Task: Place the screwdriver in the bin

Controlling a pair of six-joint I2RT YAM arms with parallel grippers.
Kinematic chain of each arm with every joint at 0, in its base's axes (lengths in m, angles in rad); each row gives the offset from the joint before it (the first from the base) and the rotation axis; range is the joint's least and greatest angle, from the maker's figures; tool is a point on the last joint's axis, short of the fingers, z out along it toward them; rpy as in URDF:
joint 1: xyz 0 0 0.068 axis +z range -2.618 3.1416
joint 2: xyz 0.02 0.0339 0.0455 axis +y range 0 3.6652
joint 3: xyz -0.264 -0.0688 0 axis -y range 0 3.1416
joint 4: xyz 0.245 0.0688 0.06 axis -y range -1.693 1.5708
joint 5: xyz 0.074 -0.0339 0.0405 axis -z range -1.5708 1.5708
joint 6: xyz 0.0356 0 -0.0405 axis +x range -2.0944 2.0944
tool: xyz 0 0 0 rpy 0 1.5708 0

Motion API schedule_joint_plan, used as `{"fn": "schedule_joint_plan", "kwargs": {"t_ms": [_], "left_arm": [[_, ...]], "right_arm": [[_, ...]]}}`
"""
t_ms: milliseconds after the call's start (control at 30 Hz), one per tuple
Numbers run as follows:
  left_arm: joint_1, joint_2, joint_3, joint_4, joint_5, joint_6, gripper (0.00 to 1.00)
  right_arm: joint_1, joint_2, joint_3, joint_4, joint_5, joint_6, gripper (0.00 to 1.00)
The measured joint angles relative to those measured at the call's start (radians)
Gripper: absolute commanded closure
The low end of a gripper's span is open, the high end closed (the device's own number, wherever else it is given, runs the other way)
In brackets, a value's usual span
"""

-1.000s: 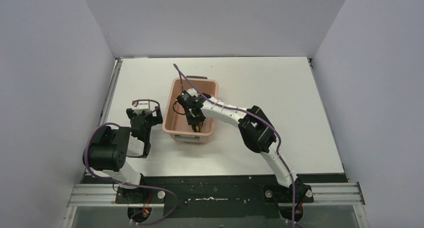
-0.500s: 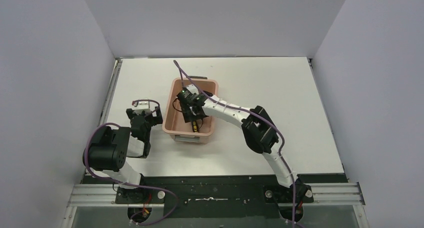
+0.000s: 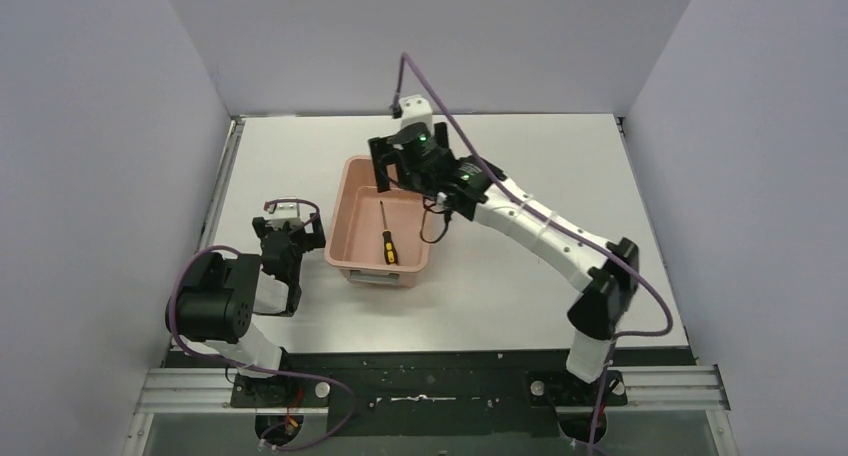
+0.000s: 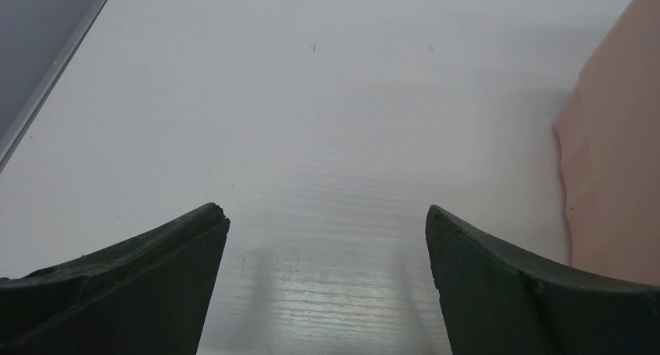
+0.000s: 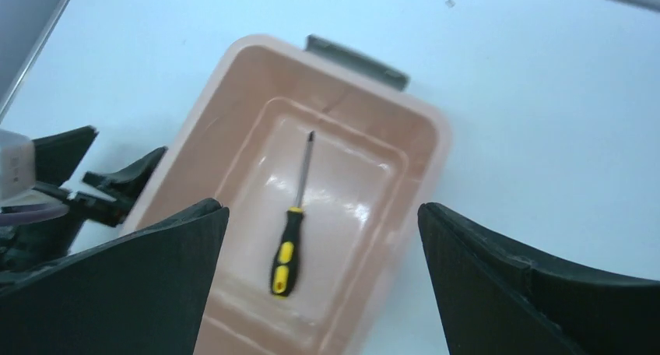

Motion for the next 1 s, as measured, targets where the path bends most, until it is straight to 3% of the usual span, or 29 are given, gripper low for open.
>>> {"fn": "schedule_joint_plan", "kwargs": {"t_ms": [133,300,533,700,1000], "left_arm": [[0.0,0.0,0.0,0.0,0.0,0.0,0.03],[0.0,0.0,0.0,0.0,0.0,0.0,0.03],[0.0,0.0,0.0,0.0,0.0,0.0,0.03],[0.0,0.0,0.0,0.0,0.0,0.0,0.03],[0.0,0.0,0.0,0.0,0.0,0.0,0.03]], "right_arm": [[-0.132,-0.214,-0.293,0.194,-0.037,-0.119,0.0],[-0.41,-0.48,-0.773,0.513,-0.146,-0.275,0.0],[-0.654,-0.678,-1.252,0.867,-0.296,-0.409,0.0],[-0.756,-0.674,-1.434,1.014,-0.382,-0.43,0.0],[-0.829,-0.572,-1.521,1.22,-0.475,-0.401,0.0]]}}
